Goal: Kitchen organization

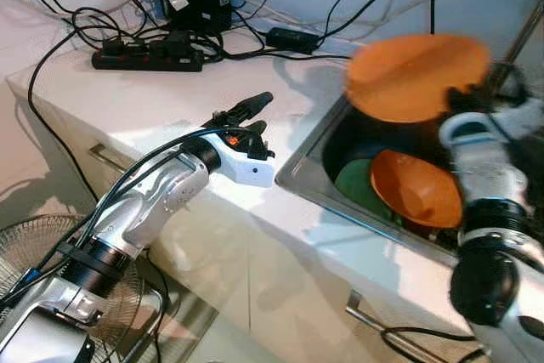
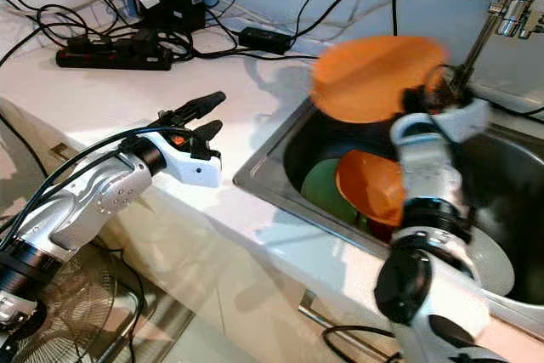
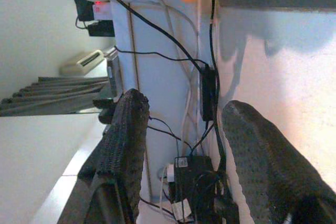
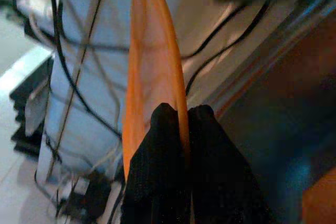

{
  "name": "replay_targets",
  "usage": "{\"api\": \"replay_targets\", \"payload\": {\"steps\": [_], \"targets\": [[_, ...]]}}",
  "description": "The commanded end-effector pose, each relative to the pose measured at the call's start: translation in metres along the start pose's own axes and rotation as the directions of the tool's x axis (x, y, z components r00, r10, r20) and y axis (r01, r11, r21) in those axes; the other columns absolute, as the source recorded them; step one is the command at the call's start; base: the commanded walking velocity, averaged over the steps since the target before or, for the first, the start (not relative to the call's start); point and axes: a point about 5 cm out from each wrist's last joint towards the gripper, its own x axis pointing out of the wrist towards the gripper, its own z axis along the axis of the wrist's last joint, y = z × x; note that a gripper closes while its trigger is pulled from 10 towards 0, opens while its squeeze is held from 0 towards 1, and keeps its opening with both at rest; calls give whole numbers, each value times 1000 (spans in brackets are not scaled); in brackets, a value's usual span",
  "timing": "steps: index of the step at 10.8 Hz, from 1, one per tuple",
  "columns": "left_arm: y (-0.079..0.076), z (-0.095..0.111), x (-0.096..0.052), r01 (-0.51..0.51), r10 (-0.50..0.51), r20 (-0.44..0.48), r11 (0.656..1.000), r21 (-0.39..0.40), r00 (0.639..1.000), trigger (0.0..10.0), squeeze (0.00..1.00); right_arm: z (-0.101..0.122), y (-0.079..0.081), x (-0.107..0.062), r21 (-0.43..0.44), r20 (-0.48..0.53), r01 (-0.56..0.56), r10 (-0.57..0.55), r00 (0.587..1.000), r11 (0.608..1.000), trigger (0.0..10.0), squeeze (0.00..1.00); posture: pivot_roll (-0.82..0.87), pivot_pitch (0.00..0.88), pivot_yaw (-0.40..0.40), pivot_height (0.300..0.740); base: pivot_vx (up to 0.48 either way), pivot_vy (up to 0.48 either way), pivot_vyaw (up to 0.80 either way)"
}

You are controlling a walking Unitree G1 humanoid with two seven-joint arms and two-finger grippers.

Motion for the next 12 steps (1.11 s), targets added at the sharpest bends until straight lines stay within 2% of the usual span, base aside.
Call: {"api": "replay_targets", "payload": {"steps": [1,2,3,5,6,7,8,10,12], "targets": [[3,1,-1,-14,14,5,1000,-22,1000,10000,0,12,1,0,7,52,-13,12,999,1000,0,0,227,0,-36,740,0,0,0],[3,2,-2,-17,17,4,999,-28,1000,10000,0,19,-11,-4,16,87,8,-10,996,1000,0,0,225,1,-35,740,0,0,0],[3,2,-2,-17,18,3,999,-32,1000,10000,0,20,-16,-6,13,90,9,-10,996,1000,0,0,222,4,-32,740,0,0,0],[-2,-1,-2,-24,22,-19,992,-126,1000,10000,0,11,-31,-16,-155,47,-36,44,998,987,0,0,216,8,-29,740,0,0,0],[-3,-4,-2,-41,33,-43,979,-199,999,10000,0,8,-33,-18,-196,40,-45,54,998,980,10000,0,215,10,-28,740,0,0,0],[-6,-9,-2,-81,50,-98,936,-342,994,10000,0,7,-33,-19,-290,37,-63,77,996,955,10000,0,215,11,-26,740,0,0,0],[-8,-14,-3,-112,54,-144,894,-434,988,10000,0,10,-27,-19,-389,38,-87,110,993,917,10000,0,214,13,-26,740,0,0,0],[-9,-17,-5,-137,58,-173,859,-494,983,10000,0,13,-18,-17,-566,-13,-122,139,990,816,10000,0,213,12,-27,740,0,0,0],[-7,-17,-4,-143,60,-176,848,-511,983,10000,0,8,-21,-14,-649,-48,-104,96,994,754,10000,0,216,11,-33,740,0,0,0]]}}
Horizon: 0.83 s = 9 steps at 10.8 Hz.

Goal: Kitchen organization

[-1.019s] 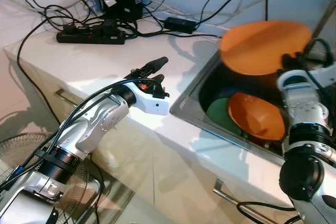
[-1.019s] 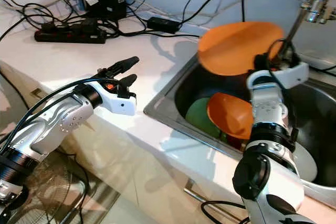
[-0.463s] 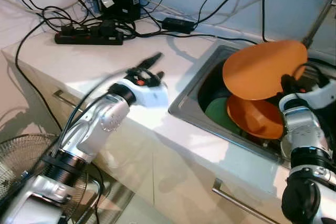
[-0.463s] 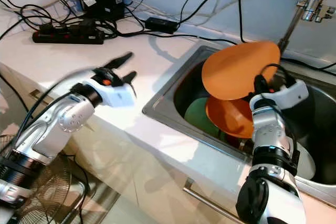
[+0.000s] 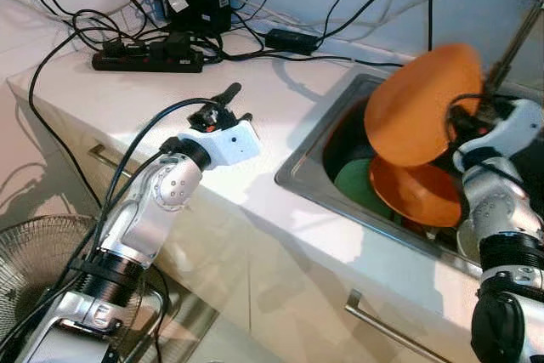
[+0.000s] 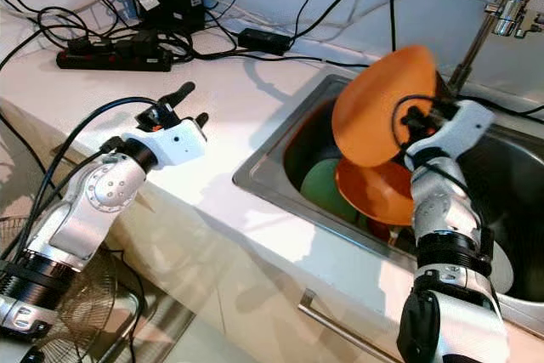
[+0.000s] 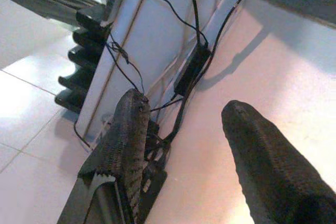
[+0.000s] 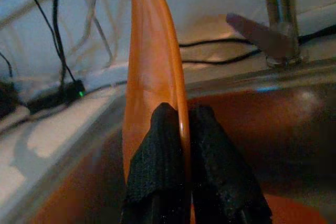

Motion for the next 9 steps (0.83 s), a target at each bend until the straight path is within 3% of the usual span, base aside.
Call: {"api": "replay_targets", "payload": {"steps": [1,3,7,9], "targets": [[3,0,-1,-6,6,-6,1000,-13,1000,10000,0,15,4,4,-45,48,-2,4,999,999,10000,0,220,11,-34,740,0,0,0],[4,1,-3,0,0,-8,1000,-10,1000,10000,0,4,15,6,-99,-16,-26,25,1000,995,10000,0,219,11,-33,740,0,0,0],[2,1,-3,18,-18,-16,1000,-8,1000,10000,0,-14,41,10,-55,-93,-94,88,992,994,10000,0,221,10,-38,740,0,0,0],[0,-1,-3,27,-27,-26,1000,-7,999,10000,0,-33,49,8,-99,-184,-126,106,977,987,10000,0,221,6,-41,740,0,0,0]]}}
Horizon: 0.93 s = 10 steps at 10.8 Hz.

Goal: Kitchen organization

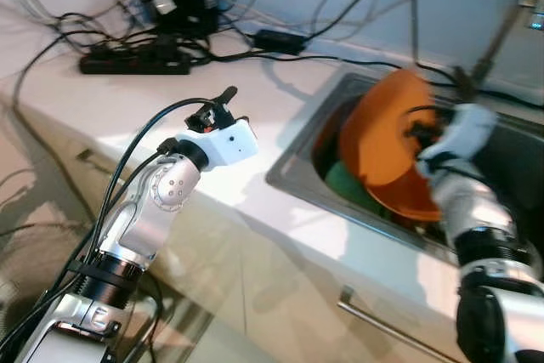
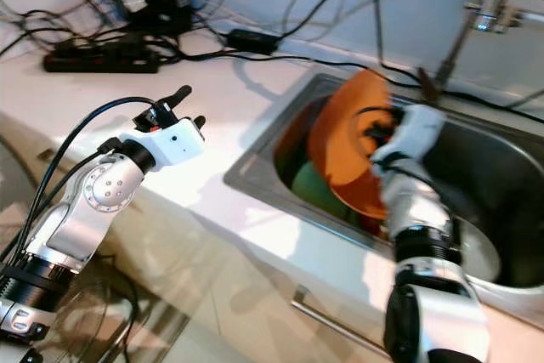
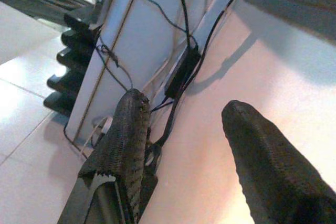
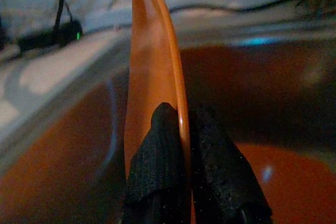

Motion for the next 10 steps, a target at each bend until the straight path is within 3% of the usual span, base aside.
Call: {"api": "replay_targets", "payload": {"steps": [1,4,8,9,10], "targets": [[-1,2,-1,14,-14,6,1000,-2,1000,10000,0,2,14,4,-15,-10,-54,54,999,998,10000,0,224,6,-44,740,0,0,0],[-3,3,-1,1,-1,1,1000,-25,1000,10000,0,-15,28,5,-49,-82,-94,90,993,994,10000,0,226,5,-47,740,0,0,0],[-4,6,2,-20,20,-1,999,-48,1000,10000,0,-21,36,7,-52,-104,-121,115,988,991,10000,0,229,0,-47,740,0,0,0],[-4,6,2,-21,21,-1,999,-47,1000,10000,0,-22,37,7,-50,-103,-126,120,987,991,10000,576,229,0,-47,740,0,0,0],[-4,6,2,-22,22,-3,999,-46,1000,10000,0,-22,37,7,-51,-105,-130,124,987,990,10000,949,229,0,-47,740,0,0,0]]}}
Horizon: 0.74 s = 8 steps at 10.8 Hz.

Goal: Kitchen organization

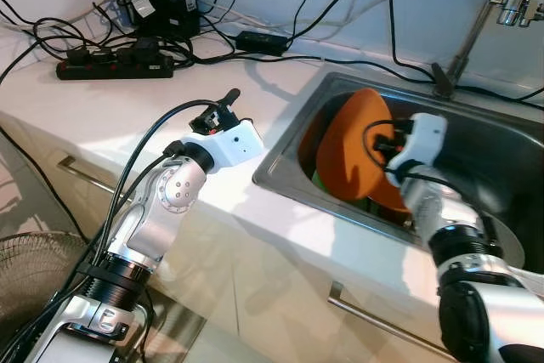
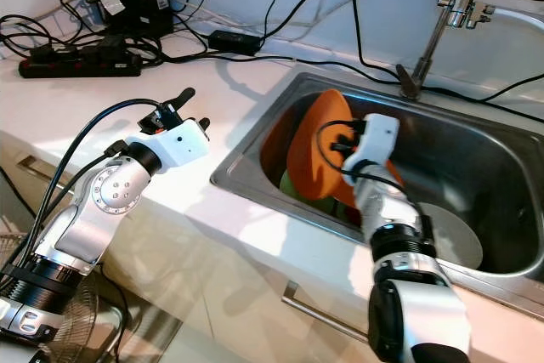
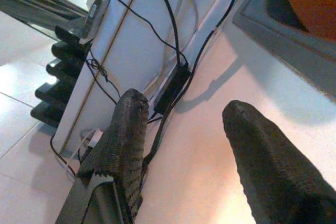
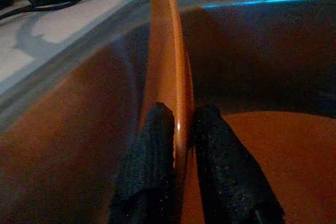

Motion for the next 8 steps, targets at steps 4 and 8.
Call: {"api": "replay_targets", "payload": {"steps": [4,8], "targets": [[3,1,-1,-14,14,1,1000,-3,1000,10000,0,0,9,3,-11,-14,-35,35,999,999,10000,310,231,0,-49,740,0,0,0],[4,0,-1,-18,18,-7,1000,3,1000,10000,0,7,6,4,-26,14,-15,15,1000,1000,10000,0,233,0,-49,740,0,0,0]]}}
